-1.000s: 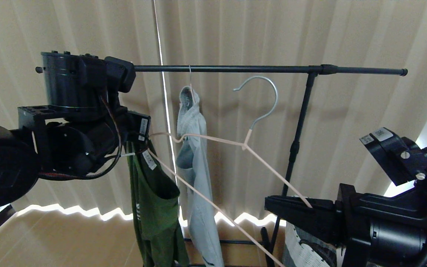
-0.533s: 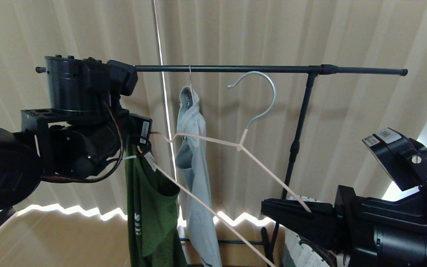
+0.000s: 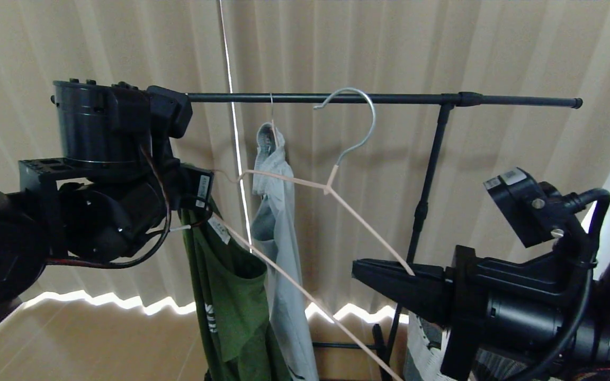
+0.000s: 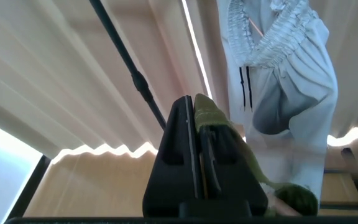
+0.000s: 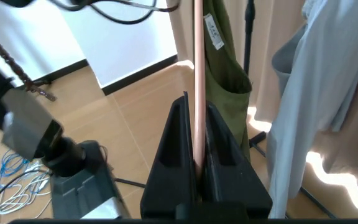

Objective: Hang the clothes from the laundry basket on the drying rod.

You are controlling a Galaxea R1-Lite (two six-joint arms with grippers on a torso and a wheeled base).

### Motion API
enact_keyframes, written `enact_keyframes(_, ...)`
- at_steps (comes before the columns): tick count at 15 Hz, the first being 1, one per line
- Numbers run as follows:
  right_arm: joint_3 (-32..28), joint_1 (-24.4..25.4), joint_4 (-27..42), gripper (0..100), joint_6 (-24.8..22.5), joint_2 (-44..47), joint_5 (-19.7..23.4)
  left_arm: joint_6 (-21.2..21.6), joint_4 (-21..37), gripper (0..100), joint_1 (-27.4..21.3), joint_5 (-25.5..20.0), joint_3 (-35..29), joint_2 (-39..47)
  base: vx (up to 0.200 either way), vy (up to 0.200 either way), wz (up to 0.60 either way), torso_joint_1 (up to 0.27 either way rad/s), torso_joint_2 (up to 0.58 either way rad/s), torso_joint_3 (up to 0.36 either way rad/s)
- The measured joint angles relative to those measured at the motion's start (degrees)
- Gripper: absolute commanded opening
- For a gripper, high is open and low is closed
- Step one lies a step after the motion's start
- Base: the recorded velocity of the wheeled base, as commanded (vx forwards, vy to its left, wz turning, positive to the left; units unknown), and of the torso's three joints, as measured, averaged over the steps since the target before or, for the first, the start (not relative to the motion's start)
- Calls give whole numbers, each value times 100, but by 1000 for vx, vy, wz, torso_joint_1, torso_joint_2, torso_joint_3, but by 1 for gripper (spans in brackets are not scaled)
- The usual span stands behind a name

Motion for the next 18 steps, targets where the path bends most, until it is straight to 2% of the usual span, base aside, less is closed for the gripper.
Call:
enact_keyframes(7, -584, -46, -22, 0, -2, 739, -2, 9, 6, 0, -505, -9, 250, -369, 0, 0, 0, 0, 0, 0)
enact_keyframes(12, -1097, -63, -22, 0, -2, 1278, -2, 52, 5, 0, -1079, -262, 510, -796, 0, 0, 0, 0, 0, 0)
enact_keyframes(15, -1270, -63, -22, 0, -2, 1488, -11, 158, 13, 0, -1321, -1048, 568, -1011, 0, 0, 0, 0, 0, 0)
enact_keyframes(18, -1323, -83, -22, 0, -4, 1560, -22, 441, 0, 0, -1398, -2110, 848, -1292, 0, 0, 0, 0, 0, 0)
